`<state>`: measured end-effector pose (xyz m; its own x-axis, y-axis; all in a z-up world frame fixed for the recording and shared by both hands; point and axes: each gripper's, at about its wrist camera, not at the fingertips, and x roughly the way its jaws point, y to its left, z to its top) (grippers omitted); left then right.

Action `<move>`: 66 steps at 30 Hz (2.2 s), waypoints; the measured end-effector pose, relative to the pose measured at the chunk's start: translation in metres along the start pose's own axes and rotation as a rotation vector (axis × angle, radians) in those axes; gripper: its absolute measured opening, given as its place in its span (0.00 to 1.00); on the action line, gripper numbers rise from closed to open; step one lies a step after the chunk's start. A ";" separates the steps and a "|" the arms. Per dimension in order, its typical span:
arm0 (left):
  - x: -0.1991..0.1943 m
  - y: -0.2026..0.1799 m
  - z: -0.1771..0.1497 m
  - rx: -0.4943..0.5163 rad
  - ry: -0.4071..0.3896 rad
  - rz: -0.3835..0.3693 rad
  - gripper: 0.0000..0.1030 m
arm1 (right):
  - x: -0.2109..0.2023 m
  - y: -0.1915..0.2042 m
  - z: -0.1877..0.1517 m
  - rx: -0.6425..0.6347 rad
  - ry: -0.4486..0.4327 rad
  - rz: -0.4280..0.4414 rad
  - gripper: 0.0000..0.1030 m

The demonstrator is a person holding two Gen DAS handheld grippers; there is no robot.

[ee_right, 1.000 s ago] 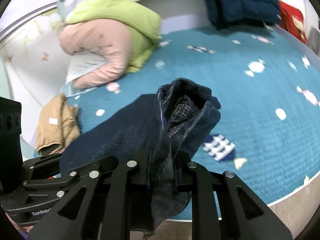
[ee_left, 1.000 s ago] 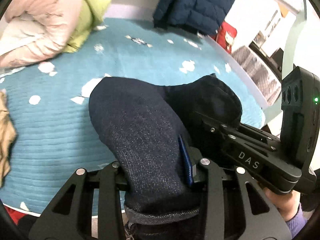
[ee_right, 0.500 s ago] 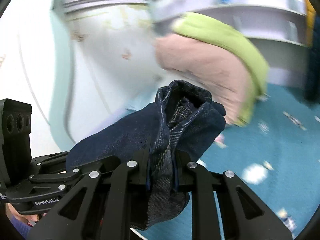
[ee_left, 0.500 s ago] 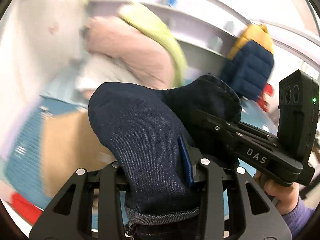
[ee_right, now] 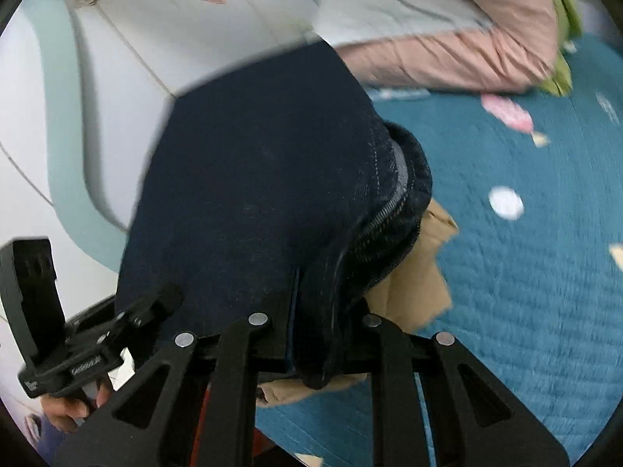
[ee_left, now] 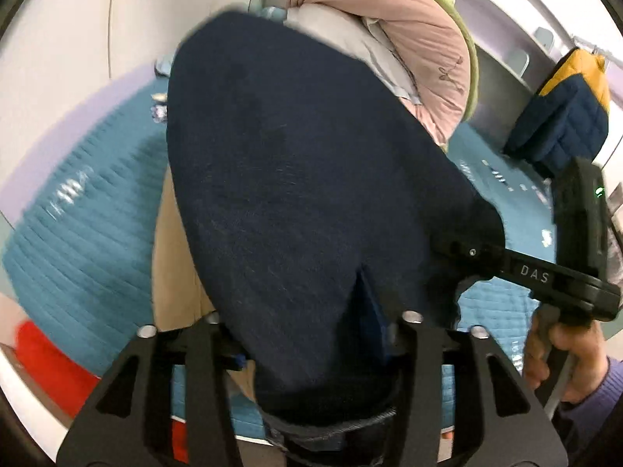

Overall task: Fold large clothes
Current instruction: 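Carry the jacket bundle with both grippers onto the beige garment, then open both grippers to release the jacket onto the stack and withdraw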

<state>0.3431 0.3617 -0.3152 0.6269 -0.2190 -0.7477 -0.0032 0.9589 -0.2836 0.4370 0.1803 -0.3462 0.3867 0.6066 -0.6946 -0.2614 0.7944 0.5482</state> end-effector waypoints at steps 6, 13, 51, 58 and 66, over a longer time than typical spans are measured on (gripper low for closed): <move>-0.002 0.006 -0.005 -0.051 -0.011 0.028 0.76 | -0.008 -0.044 -0.006 0.154 0.024 0.061 0.40; -0.024 0.012 0.007 -0.039 -0.021 0.099 0.81 | -0.048 -0.048 -0.004 0.128 -0.014 0.067 0.41; -0.074 -0.045 0.094 0.043 -0.199 0.428 0.90 | -0.047 0.019 0.008 -0.132 -0.002 0.053 0.44; -0.159 -0.092 0.034 -0.046 -0.248 0.470 0.95 | -0.146 0.039 -0.022 -0.212 -0.106 -0.016 0.67; -0.233 -0.176 -0.026 -0.039 -0.347 0.397 0.96 | -0.254 0.059 -0.068 -0.255 -0.225 -0.104 0.87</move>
<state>0.1777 0.2397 -0.1067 0.7927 0.2383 -0.5611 -0.3175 0.9471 -0.0462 0.2635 0.0751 -0.1689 0.6005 0.5229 -0.6050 -0.4115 0.8508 0.3268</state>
